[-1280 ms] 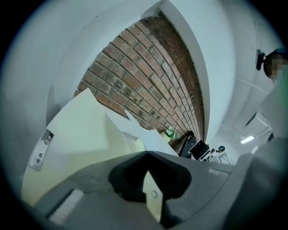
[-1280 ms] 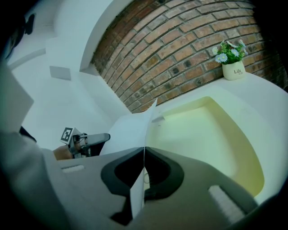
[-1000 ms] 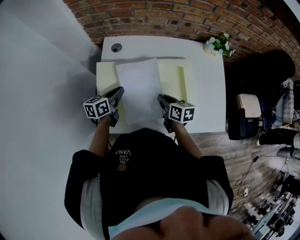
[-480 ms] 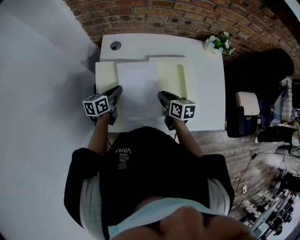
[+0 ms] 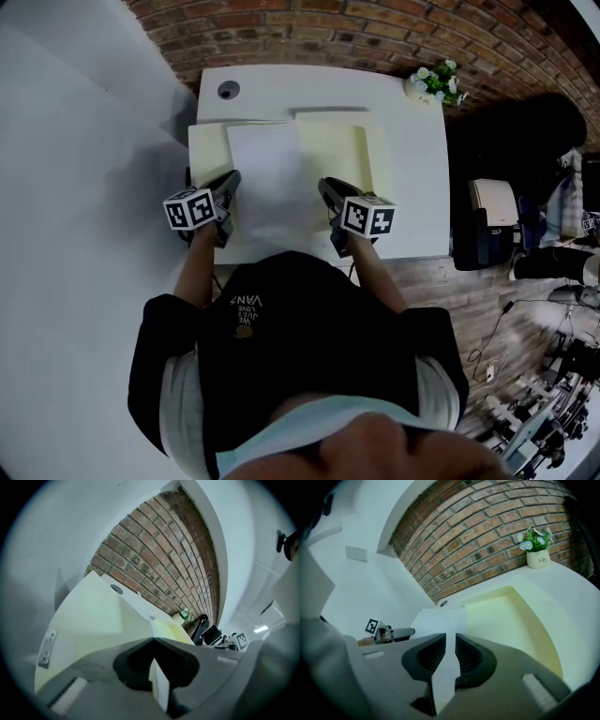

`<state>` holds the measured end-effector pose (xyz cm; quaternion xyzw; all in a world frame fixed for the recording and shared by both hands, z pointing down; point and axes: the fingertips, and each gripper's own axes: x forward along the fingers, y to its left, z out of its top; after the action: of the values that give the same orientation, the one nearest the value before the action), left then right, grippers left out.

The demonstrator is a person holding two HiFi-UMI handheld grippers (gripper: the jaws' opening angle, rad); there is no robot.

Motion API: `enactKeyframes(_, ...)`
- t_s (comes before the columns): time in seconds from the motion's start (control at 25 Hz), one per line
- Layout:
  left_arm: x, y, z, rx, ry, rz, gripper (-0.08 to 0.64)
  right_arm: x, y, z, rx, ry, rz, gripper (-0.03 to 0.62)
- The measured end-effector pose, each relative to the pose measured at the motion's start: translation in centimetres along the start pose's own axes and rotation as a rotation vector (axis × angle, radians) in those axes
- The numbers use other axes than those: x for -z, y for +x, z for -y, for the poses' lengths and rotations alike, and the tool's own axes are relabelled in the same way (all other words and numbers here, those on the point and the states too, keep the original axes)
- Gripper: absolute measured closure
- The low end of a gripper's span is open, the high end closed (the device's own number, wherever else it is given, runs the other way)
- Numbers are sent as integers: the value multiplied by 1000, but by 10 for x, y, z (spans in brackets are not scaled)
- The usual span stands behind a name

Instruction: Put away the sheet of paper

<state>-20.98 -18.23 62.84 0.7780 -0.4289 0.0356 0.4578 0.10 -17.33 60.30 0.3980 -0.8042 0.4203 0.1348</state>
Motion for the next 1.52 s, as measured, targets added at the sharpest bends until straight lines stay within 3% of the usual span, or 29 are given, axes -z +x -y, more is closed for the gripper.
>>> enactKeyframes(0.72,6,22,-2,-32,6,-61,560,-5,-14,-2,-2,9,36,532)
enactKeyframes(1.52,13,49,13,-40,-89,-25,560,-5,-42,18,14,29,77,532)
